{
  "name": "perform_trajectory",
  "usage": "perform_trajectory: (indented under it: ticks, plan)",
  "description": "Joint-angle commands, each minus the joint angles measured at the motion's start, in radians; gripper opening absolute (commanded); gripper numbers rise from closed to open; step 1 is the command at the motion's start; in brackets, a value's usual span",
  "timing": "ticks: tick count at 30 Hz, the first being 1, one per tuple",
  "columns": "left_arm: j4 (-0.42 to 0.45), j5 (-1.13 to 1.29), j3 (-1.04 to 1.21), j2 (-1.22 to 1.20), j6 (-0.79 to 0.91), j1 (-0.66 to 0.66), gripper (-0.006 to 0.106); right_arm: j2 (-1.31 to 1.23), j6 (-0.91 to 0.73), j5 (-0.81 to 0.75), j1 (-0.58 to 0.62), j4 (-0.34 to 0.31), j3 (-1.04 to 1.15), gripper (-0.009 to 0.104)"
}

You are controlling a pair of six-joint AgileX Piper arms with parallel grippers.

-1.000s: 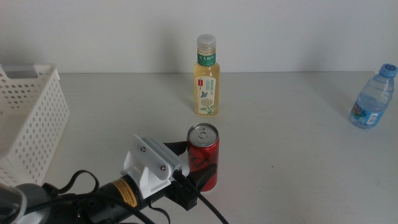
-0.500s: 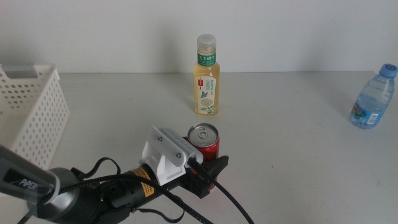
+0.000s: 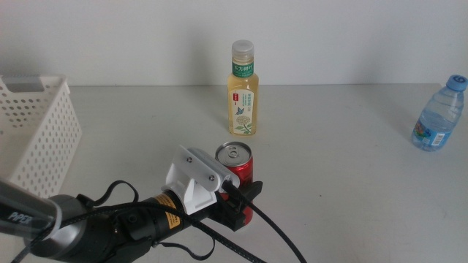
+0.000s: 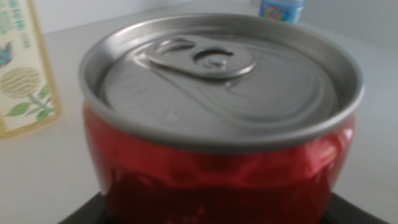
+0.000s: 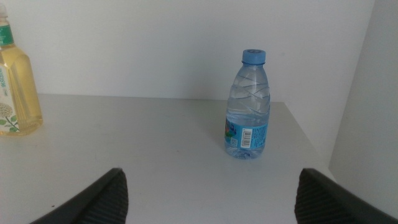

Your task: Use arms to grab the bottles and put them into the dustbin to the left of the table.

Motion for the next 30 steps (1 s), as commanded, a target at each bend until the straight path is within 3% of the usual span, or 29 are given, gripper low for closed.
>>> perform_trajectory:
  ticks: [1, 8, 16, 21, 23, 28, 30]
  plan:
    - [-0.055, -0.014, -0.019, -0.099, -0.013, -0.007, 0.006, -0.021, -0.005, -0.081, -0.006, -0.005, -0.009, 0.078]
    - [-0.063, 0.311, -0.089, -0.312, -0.015, -0.007, -0.001, -0.021, -0.005, -0.081, -0.006, -0.005, -0.009, 0.078]
    - [-0.059, 0.974, -0.368, -0.489, -0.013, -0.003, -0.001, -0.021, -0.005, -0.081, -0.006, -0.005, -0.009, 0.078]
    - [-0.071, 1.353, -0.605, -0.496, 0.038, 0.064, -0.001, -0.021, -0.004, -0.08, -0.006, -0.005, -0.009, 0.078]
    - [-0.12, 1.503, -0.699, -0.488, 0.119, 0.11, -0.001, -0.021, -0.004, -0.08, -0.006, -0.005, -0.009, 0.078]
    - [-0.405, 1.843, -0.933, -0.455, 0.484, 0.312, -0.001, -0.021, -0.004, -0.08, -0.006, -0.005, -0.009, 0.078]
    - [-0.469, 1.93, -1.007, -0.44, 0.606, 0.406, -0.001, -0.021, -0.004, -0.08, -0.006, -0.005, -0.009, 0.078]
